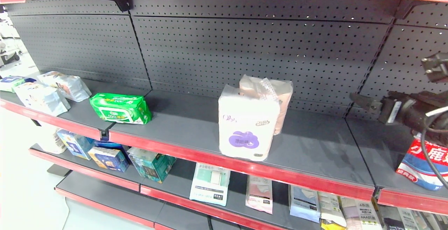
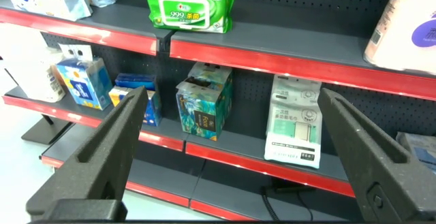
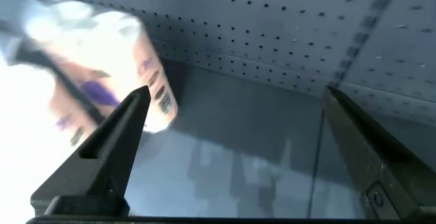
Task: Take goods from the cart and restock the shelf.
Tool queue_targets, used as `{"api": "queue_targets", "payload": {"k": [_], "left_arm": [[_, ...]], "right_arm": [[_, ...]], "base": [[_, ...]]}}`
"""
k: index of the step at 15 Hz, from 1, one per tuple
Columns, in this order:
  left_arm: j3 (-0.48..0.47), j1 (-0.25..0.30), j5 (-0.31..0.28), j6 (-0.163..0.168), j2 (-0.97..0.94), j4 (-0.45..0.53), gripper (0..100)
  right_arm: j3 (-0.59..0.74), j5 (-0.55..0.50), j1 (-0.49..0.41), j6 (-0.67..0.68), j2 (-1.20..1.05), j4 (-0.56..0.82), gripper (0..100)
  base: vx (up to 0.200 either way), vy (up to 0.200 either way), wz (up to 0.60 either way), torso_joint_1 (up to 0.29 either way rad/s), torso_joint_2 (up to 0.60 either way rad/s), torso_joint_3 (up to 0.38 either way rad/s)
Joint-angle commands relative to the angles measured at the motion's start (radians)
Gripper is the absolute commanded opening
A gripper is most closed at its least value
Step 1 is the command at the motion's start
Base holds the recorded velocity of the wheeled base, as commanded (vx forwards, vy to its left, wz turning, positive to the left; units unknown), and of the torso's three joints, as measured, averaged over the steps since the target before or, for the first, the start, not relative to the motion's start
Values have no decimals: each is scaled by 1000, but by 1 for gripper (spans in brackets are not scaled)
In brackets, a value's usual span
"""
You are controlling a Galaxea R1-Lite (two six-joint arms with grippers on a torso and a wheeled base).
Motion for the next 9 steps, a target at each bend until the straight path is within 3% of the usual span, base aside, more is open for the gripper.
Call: {"api": "queue_targets", "payload": {"k": [1,3,4,8,9], "left_arm": [[0,0,0,-1,-2,0,100],[0,0,0,-1,0,0,100],[0,0,0,-1,0,0,100],[0,-1,0,-1,0,0,100],[0,-1,0,-1,0,0,100]], "right_arm": [[273,-16,-59,-41,-379,33,100],[390,6,-121,-52,-554,90,100],[454,41,-128,-51,-704,180,100],[496,35,-148,-55,-1033,447,100],[496,21,-148,-55,-1167,591,100]], "base": [[0,0,0,0,0,0],[0,0,0,0,0,0],[0,0,0,0,0,0],[0,0,0,0,0,0],[0,0,0,0,0,0]]}}
